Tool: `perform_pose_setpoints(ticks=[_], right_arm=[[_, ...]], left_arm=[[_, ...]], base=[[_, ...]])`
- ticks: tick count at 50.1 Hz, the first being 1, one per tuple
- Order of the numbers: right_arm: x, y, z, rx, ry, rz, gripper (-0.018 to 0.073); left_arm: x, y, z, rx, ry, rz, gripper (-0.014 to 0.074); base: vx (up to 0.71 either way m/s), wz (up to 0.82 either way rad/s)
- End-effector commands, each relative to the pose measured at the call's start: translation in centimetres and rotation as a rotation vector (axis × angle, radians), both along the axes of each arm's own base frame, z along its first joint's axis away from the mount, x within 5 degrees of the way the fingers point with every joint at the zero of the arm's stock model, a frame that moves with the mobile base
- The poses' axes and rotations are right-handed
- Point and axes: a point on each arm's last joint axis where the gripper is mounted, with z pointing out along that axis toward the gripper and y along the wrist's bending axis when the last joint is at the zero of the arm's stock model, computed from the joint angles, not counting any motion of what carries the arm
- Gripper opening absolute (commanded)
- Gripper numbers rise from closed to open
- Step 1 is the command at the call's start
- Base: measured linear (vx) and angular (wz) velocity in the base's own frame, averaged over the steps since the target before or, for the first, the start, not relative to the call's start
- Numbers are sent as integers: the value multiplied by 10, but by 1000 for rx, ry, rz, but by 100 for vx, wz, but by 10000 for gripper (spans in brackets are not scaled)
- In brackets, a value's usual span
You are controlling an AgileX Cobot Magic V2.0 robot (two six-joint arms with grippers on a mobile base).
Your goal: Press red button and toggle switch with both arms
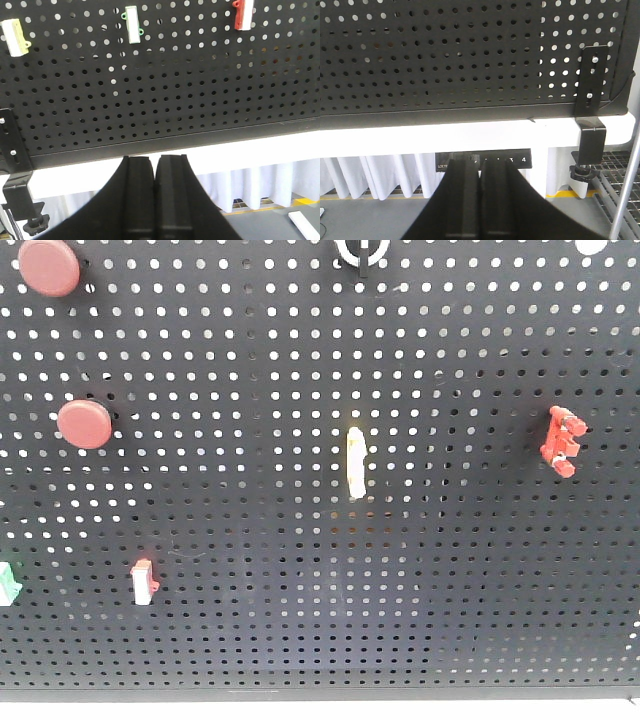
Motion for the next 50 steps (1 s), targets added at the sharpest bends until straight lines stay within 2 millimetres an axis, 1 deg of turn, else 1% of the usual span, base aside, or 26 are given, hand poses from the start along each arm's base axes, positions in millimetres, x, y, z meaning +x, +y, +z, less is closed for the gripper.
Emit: perform_pose_setpoints(ticks=[1,15,19,22,26,29,31,35,36,37,38,42,43,44,45,50], right_arm=[[0,-1,5,-4,-89,-7,0],[0,-1,5,-4,-89,-7,0],[0,-1,5,-4,-89,-7,0],[0,-1,5,-4,-89,-7,0],[0,-1,5,-4,-89,-7,0],[0,-1,5,-4,-89,-7,0],[0,-1,5,-4,-89,-7,0],[0,-1,5,-4,-89,-7,0],[0,-1,5,-4,-89,-7,0],[0,-1,5,-4,-89,-7,0],[0,-1,5,-4,-89,-7,0],[0,-1,5,-4,-89,-7,0],[0,-1,5,-4,-89,-7,0],[0,-1,5,-4,-89,-7,0],[0,-1,5,-4,-89,-7,0],[0,-1,5,-4,-89,-7,0]], left_arm=[[0,1,-3,-19,-62,6,1],[0,1,-2,-19,-74,7,1],[0,1,5,-10,-149,15,1],[-2,2,14,-37,-237,22,1],[-7,4,35,-96,-371,25,1],[-11,4,51,-116,-429,22,1],[-16,5,67,-116,-458,18,1],[-23,4,92,-90,-434,11,1],[-24,4,101,-86,-422,8,1],[-28,4,113,-84,-423,5,1],[-29,4,119,-81,-415,3,1],[-32,4,152,-57,-380,-3,1],[-29,3,157,-52,-360,-5,1],[-31,3,167,-53,-369,-6,1],[-27,3,173,-51,-351,-7,1],[-16,1,214,-51,-330,-12,1]], base=[[0,0],[0,0],[0,0],[0,0],[0,0],[0,0],[0,0],[0,0],[0,0],[0,0],[0,0],[0,0],[0,0],[0,0],[0,0],[0,0]])
